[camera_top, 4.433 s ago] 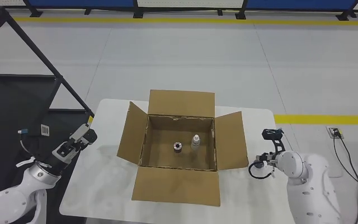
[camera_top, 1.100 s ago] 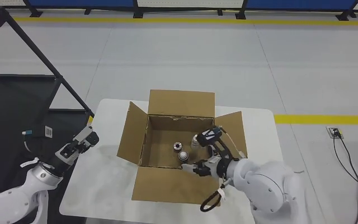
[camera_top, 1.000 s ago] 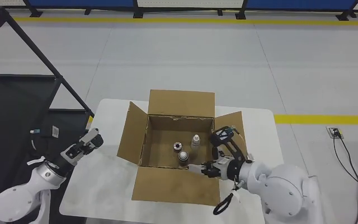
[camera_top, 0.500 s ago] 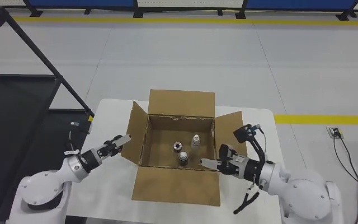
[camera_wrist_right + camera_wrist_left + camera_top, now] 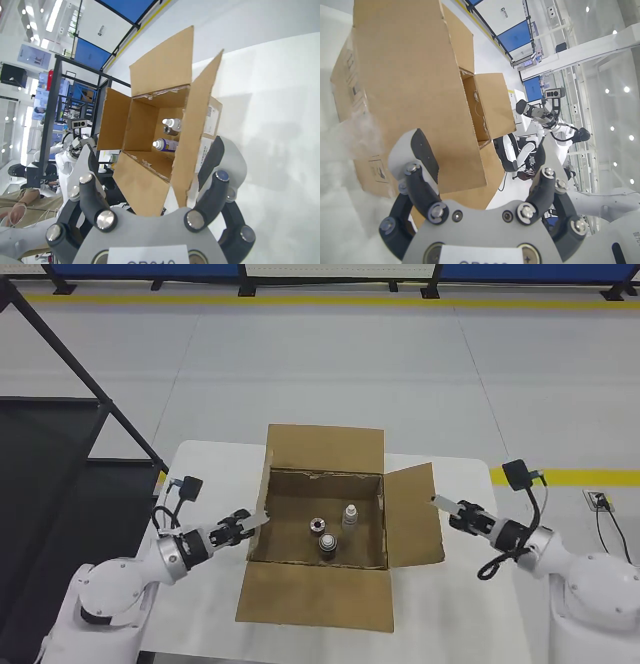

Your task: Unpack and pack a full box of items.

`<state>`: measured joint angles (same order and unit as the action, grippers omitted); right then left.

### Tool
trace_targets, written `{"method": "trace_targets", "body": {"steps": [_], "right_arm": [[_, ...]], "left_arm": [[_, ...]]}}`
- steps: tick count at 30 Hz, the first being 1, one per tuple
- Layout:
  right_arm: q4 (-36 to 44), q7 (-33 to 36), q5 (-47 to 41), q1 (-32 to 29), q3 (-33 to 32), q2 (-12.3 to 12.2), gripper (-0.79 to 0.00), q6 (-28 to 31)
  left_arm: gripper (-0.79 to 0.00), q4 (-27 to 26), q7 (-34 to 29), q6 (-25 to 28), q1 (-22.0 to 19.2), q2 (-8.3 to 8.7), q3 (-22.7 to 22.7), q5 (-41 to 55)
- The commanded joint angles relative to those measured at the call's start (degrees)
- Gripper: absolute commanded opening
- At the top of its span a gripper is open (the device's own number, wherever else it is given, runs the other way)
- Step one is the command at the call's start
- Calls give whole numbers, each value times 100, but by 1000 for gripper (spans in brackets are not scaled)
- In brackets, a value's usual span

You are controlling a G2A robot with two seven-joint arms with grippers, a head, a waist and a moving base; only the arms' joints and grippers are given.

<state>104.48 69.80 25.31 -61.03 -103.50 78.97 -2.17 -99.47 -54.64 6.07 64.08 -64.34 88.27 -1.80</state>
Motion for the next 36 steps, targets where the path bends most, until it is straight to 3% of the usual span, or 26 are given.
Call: {"method": "trace_targets", "body": {"steps": [1, 4, 13, 16, 30, 36], "right_arm": [[-273, 80, 166, 124, 163, -32, 0, -18], [-544, 201, -50, 277, 332, -63, 0, 27], [-886, 919, -1809, 409, 423, -160, 0, 410], [-949, 923, -1949, 481, 624, -186, 0, 430], [-1065, -822, -1307, 421, 2222, -133, 0, 881], [-1045, -1670, -731, 356, 2687, -111, 0, 608]], "left_arm": [[0, 144, -19, -64, -160, -2, -140, -23], [0, 323, -88, -122, -376, -5, -339, -26], [0, 758, -96, -189, -829, -25, -868, -158], [0, 864, -66, -194, -920, -31, -994, -188], [0, 1119, 133, -223, -1206, -50, -1483, -503], [0, 1168, 171, -211, -1218, -41, -1559, -555]]}}
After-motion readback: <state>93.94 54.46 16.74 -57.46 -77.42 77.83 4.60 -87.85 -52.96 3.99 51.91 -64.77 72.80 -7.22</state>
